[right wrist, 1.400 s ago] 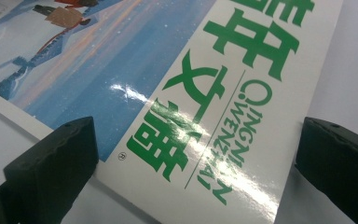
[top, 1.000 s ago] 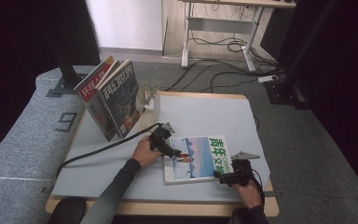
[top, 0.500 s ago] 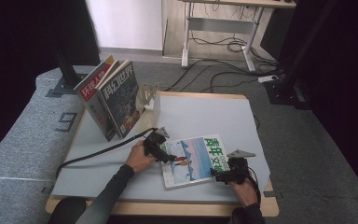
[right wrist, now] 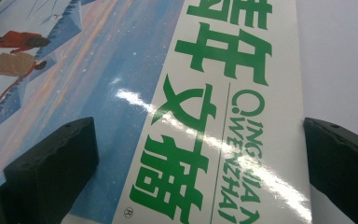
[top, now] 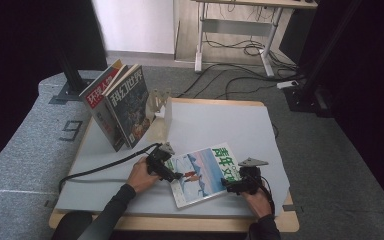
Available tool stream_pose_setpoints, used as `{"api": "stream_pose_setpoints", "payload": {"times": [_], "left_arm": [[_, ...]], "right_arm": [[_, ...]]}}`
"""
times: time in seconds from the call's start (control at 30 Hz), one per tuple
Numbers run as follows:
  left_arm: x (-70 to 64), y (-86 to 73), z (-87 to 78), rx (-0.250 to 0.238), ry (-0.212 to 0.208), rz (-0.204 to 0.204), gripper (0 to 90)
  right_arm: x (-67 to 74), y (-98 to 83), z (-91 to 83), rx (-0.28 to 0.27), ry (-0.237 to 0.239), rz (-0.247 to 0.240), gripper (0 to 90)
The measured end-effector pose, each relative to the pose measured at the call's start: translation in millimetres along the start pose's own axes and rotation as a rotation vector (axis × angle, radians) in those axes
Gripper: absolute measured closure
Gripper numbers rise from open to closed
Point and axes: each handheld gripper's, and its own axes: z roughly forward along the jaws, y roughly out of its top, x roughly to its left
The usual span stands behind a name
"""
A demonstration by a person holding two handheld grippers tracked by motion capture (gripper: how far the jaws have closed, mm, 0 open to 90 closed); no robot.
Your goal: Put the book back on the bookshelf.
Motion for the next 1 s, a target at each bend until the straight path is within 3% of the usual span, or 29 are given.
{"api": "stream_pose_setpoints", "payload": {"times": [0.2,0.5,0.7,1.0], "left_arm": [[-8.6,-17.0,-11.1,-0.015,0.006,-0.010,0.8],[-10.7,-28.1,-15.6,-0.054,0.000,-0.015,0.8],[-8.3,-30.2,-24.5,-0.039,0.004,0.011,6.0],[-5.6,-34.4,-25.5,-0.045,-0.020,0.015,5.3]], "right_arm": [[5.6,4.6,5.8,-0.002,0.004,-0.016,0.0],[5.4,5.4,8.1,-0.017,0.030,-0.041,0.0],[2.2,4.8,-5.0,-0.045,0.014,-0.061,0.0],[-10.3,-10.2,-23.4,-0.029,-0.026,-0.065,0.0]]}}
